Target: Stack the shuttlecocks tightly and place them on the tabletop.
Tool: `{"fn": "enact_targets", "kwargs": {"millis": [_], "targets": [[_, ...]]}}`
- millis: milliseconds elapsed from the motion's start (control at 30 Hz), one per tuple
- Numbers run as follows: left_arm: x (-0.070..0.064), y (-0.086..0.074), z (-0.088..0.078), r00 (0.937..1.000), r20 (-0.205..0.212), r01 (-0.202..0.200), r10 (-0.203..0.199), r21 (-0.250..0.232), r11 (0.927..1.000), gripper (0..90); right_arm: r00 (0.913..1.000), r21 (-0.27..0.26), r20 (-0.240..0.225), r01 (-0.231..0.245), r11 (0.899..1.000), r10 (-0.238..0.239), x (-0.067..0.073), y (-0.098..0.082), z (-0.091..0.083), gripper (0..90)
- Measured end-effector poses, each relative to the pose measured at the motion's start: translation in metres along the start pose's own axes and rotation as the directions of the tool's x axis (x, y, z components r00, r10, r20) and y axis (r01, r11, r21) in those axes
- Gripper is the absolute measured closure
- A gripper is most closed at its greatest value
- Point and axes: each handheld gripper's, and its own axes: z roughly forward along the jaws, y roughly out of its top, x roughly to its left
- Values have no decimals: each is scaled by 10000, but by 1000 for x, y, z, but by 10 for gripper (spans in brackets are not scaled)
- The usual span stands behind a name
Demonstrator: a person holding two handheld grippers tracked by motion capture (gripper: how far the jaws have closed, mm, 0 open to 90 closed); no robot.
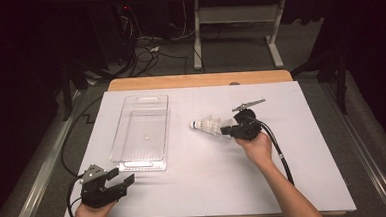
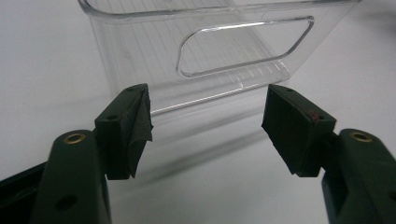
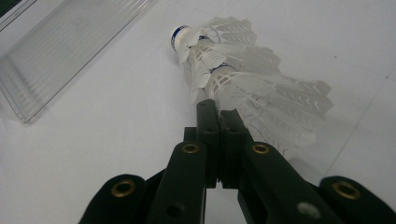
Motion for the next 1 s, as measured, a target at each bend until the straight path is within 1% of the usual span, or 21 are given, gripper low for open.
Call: {"fn": "enact_targets", "kwargs": {"millis": [533, 1000], "targets": [[0, 0, 0, 10000, 29, -18, 18, -6, 10000, 334, 9999, -87, -110, 87, 9999, -88, 4, 5, 11, 900], [0, 0, 0, 10000, 38, -16, 16, -3, 10000, 334, 9998, -289, -97, 162, 9994, -165, 6, 11, 14, 900]]}}
